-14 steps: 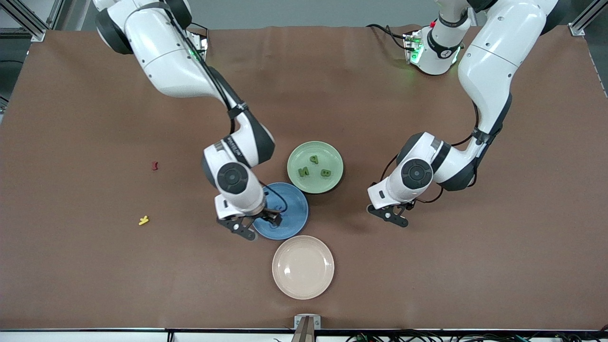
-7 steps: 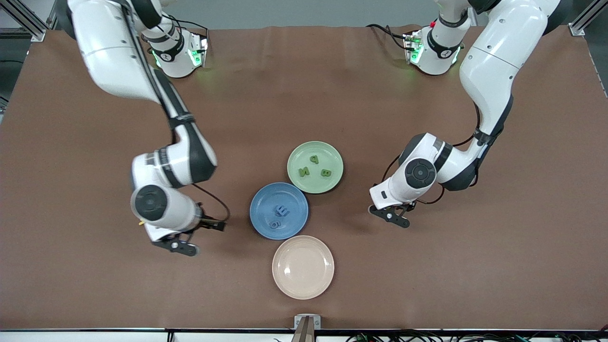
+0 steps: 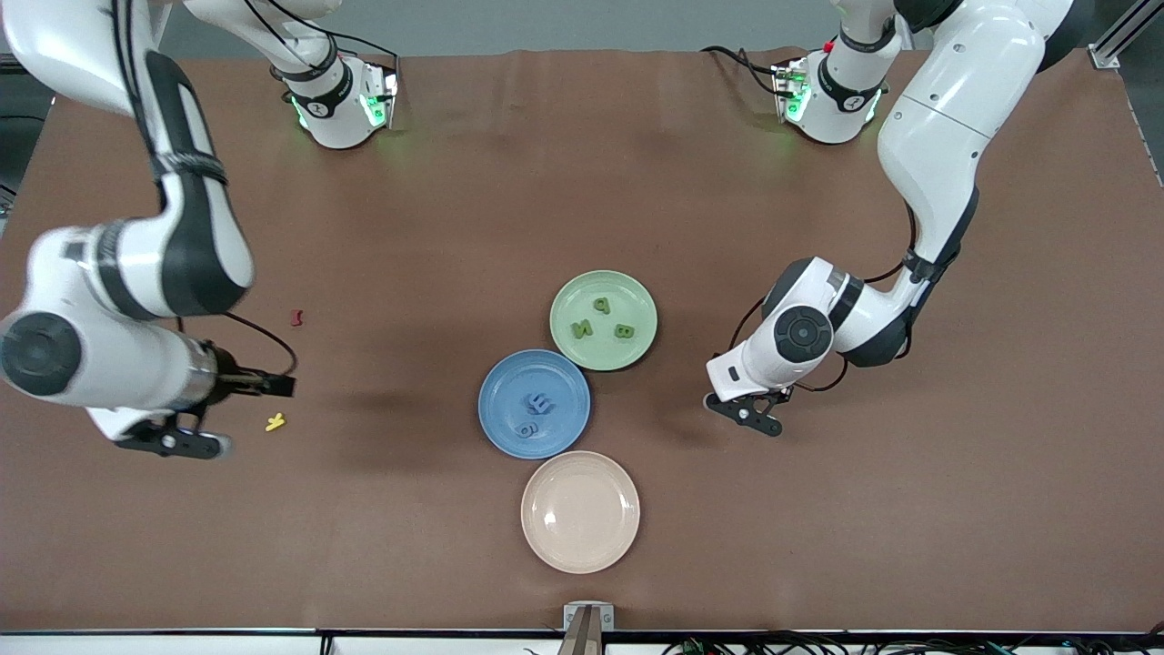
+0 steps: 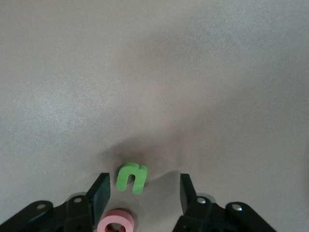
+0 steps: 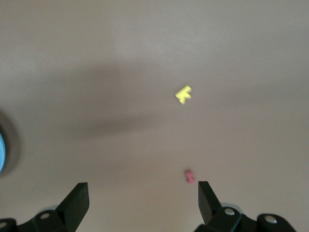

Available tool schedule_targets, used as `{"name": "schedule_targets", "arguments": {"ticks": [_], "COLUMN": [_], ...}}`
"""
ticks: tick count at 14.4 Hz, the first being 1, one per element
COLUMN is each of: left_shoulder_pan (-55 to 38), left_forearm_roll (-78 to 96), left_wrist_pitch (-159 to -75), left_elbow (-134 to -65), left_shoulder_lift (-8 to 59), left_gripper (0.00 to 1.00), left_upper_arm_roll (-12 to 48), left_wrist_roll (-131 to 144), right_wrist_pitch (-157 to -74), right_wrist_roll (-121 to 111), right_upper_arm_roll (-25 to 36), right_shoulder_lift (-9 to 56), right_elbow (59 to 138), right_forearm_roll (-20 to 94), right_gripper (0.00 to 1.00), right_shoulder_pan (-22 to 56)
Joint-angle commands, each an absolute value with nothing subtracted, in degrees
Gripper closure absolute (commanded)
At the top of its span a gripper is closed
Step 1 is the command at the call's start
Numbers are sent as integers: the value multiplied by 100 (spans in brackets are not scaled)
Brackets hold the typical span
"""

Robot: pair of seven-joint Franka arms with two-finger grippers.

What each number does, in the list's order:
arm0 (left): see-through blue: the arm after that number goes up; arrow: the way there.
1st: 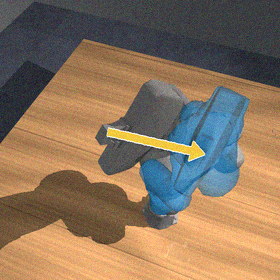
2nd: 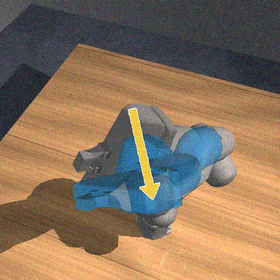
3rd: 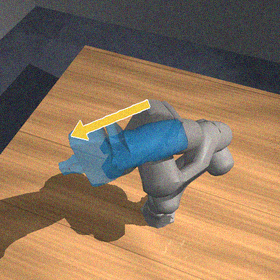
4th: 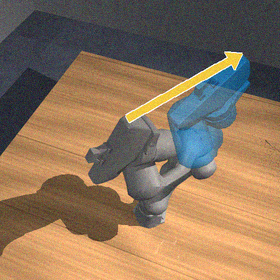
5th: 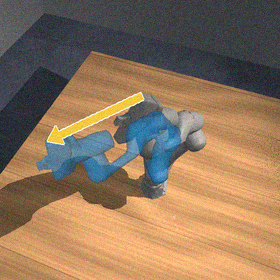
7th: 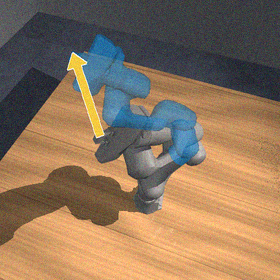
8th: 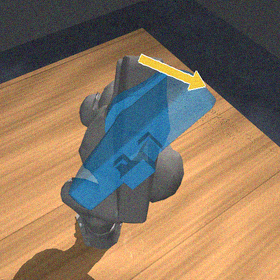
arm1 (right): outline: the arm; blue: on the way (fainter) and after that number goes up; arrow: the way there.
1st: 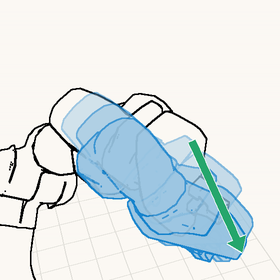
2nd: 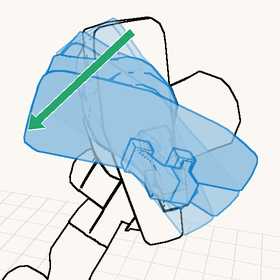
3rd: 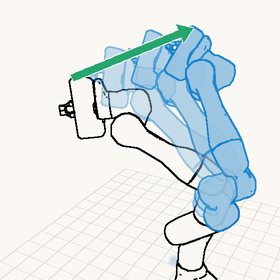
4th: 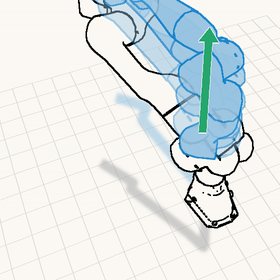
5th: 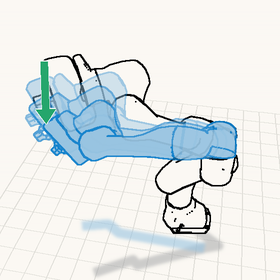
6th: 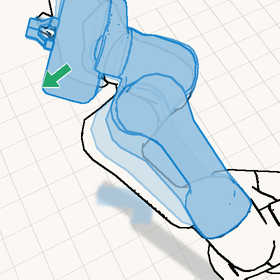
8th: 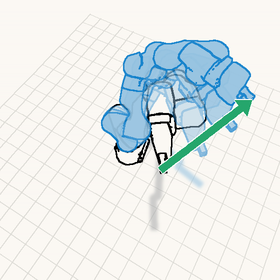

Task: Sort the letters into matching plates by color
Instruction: 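Withdraw the right gripper to rest while the left gripper grasps green u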

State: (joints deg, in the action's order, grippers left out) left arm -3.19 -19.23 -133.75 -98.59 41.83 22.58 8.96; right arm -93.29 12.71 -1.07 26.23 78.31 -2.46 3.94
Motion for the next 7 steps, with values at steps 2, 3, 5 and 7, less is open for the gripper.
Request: {"name": "schedule_targets", "arguments": {"ticks": [2,3,5,7], "left_shoulder_pan": [-220,-202,-176,-167], "left_forearm_roll": [-2030,-2030,-2030,-2030], "left_wrist_pitch": [-13474,-13482,-13482,-13526], "left_elbow": [-9914,-9923,-9932,-9949], "left_shoulder_lift": [4201,4201,4201,4210], "left_gripper": [35,36,39,43], "left_upper_arm_roll": [2329,2320,2329,2329], "left_wrist_roll": [853,853,853,853], "right_wrist_pitch": [-8904,-8842,-8684,-8657], "right_wrist_roll": [941,827,695,598], "right_upper_arm_roll": [-237,-229,-237,-237], "right_shoulder_lift": [2013,1943,1916,1916], "right_elbow": [8130,8121,7990,7911], "right_forearm_roll": [-369,-369,-369,-334], "right_gripper": [0,0,0,0], "right_shoulder_pan": [80,36,-78,-210]}}
